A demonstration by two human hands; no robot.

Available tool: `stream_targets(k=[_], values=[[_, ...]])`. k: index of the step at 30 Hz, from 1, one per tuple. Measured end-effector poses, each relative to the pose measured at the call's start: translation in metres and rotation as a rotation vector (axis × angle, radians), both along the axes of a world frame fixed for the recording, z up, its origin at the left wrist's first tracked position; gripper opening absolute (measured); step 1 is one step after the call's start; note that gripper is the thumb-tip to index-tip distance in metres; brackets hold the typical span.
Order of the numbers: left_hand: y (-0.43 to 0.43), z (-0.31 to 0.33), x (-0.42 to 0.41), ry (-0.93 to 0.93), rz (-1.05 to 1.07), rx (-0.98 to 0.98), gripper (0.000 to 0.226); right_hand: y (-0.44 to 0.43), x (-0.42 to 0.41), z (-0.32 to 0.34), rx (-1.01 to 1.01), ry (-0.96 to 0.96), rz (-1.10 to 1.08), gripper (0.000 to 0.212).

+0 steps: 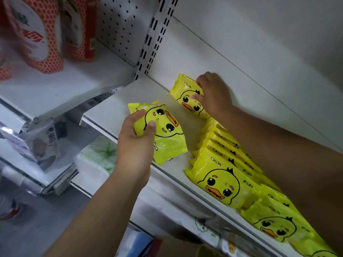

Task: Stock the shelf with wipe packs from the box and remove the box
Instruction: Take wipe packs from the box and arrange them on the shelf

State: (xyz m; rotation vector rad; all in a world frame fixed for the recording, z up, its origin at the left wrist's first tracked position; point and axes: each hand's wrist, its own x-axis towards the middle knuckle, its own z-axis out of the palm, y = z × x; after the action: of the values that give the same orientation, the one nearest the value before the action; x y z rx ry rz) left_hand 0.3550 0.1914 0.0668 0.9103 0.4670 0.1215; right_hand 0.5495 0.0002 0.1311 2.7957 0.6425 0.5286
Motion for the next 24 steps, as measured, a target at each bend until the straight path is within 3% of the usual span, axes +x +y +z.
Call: stream_targets(k=[2, 5, 7, 9, 11, 14, 18, 21, 24], values=[[0.001, 0.001, -0.001, -0.019, -0.011, -0.036, 0.036, -0.004, -0.002, -0.002, 0.09, -0.077, 0.011, 0.052], [0.002, 0.003, -0.005, -0.041, -0.029, -0.1, 0.057, -0.001, -0.025, 0.0, 0.435, -0.129, 0.026, 0.038], [0.001, 0.006, -0.008, -0.053, -0.05, -0.116, 0.073, 0.009, -0.049, 0.004, 0.605, -0.054, -0.019, 0.032], [0.0, 0.011, -0.013, -0.044, -0.084, -0.105, 0.077, 0.023, -0.075, 0.009, 0.71, 0.158, -0.097, 0.038], [-0.001, 0.015, -0.018, -0.011, -0.149, -0.09, 0.067, 0.033, -0.101, 0.014, 0.769, 0.407, -0.147, 0.038], [-0.005, 0.02, -0.029, -0.018, -0.346, -0.083, 0.04, 0.038, -0.131, 0.026, 0.829, 0.546, -0.178, 0.035], [-0.015, 0.022, -0.05, -0.111, -0.48, -0.142, 0.051, 0.024, -0.164, 0.049, 0.886, 0.675, -0.205, 0.028], [-0.018, 0.025, -0.067, -0.157, -0.562, -0.214, 0.054, 0.008, -0.193, 0.057, 1.019, 0.591, -0.179, 0.021], [-0.026, 0.028, -0.082, -0.132, -0.483, -0.273, 0.037, -0.007, -0.221, 0.059, 1.261, 0.429, -0.274, 0.023]])
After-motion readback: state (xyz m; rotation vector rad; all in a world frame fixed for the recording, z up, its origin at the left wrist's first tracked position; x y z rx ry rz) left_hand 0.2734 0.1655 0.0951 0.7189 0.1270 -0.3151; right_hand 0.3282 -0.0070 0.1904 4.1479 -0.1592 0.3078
